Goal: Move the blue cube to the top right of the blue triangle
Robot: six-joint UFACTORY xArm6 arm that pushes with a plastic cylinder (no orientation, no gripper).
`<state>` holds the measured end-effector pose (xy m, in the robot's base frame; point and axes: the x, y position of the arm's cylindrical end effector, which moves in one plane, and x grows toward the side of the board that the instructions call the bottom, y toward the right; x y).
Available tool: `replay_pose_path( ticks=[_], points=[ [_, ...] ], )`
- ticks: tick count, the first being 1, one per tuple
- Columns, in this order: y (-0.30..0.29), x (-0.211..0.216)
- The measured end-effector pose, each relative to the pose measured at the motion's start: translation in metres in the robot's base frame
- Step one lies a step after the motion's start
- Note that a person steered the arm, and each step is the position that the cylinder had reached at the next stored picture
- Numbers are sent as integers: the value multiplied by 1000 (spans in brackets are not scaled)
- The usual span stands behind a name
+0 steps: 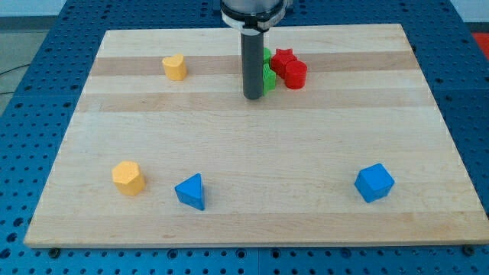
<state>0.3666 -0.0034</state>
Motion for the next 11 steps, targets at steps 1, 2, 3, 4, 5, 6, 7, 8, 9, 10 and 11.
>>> replay_pose_path(
  ticks=[1,2,3,4,5,6,7,8,9,10,11],
  points=[
    [2,-16],
    [2,-18],
    [2,-18],
    [2,-18],
    [2,-18],
    [7,4],
    [48,29],
    [126,25],
    [231,51],
    [257,112],
    [254,169]
  ],
)
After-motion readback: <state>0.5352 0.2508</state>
